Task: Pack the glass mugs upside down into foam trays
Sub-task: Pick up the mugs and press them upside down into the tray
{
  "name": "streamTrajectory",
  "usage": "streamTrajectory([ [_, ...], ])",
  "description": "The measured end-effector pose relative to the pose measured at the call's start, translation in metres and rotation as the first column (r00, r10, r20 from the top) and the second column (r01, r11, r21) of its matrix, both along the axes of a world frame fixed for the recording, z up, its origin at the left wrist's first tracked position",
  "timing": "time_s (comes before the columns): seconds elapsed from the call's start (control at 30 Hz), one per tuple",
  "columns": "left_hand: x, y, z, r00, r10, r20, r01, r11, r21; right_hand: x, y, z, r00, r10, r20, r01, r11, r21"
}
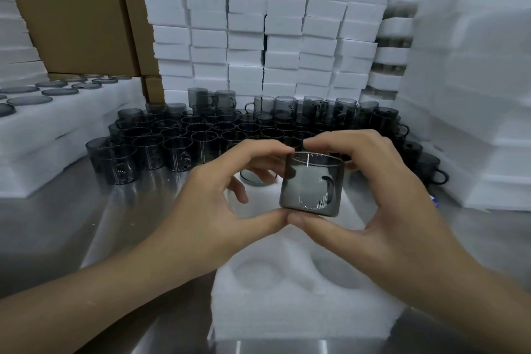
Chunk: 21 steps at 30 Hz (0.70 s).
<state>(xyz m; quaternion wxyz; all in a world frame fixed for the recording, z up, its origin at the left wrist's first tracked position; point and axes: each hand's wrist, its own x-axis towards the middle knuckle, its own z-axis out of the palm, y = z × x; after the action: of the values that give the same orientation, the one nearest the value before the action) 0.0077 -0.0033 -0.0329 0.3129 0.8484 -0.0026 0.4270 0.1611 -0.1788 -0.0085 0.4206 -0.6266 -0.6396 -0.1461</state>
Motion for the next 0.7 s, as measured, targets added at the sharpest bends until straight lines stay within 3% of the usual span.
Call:
streamTrajectory([
  [0.3, 0.004, -0.003, 0.000, 0.994, -0.109, 0.000, 0.107, 0.972, -0.209, 0.013, 0.002, 0.005, 0.997, -0.002, -0.083, -0.010, 0.990, -0.140],
  [0.6, 0.004, -0.001, -0.002, 0.996, -0.081, -0.048, 0.071, 0.981, -0.180, 0.007, -0.007, 0.007, 0.999, -0.039, -0.038, 0.038, 0.999, -0.027],
  [0.67, 0.004, -0.001, -0.002, 0.996, -0.076, -0.044, 0.068, 0.986, -0.151, 0.006, -0.004, 0.011, 0.997, -0.067, -0.024, 0.066, 0.997, -0.037],
  [0.7, 0.004, -0.001, -0.001, 0.996, -0.073, -0.042, 0.067, 0.988, -0.136, 0.007, 0.002, 0.018, 0.995, -0.084, -0.053, 0.077, 0.990, -0.117],
])
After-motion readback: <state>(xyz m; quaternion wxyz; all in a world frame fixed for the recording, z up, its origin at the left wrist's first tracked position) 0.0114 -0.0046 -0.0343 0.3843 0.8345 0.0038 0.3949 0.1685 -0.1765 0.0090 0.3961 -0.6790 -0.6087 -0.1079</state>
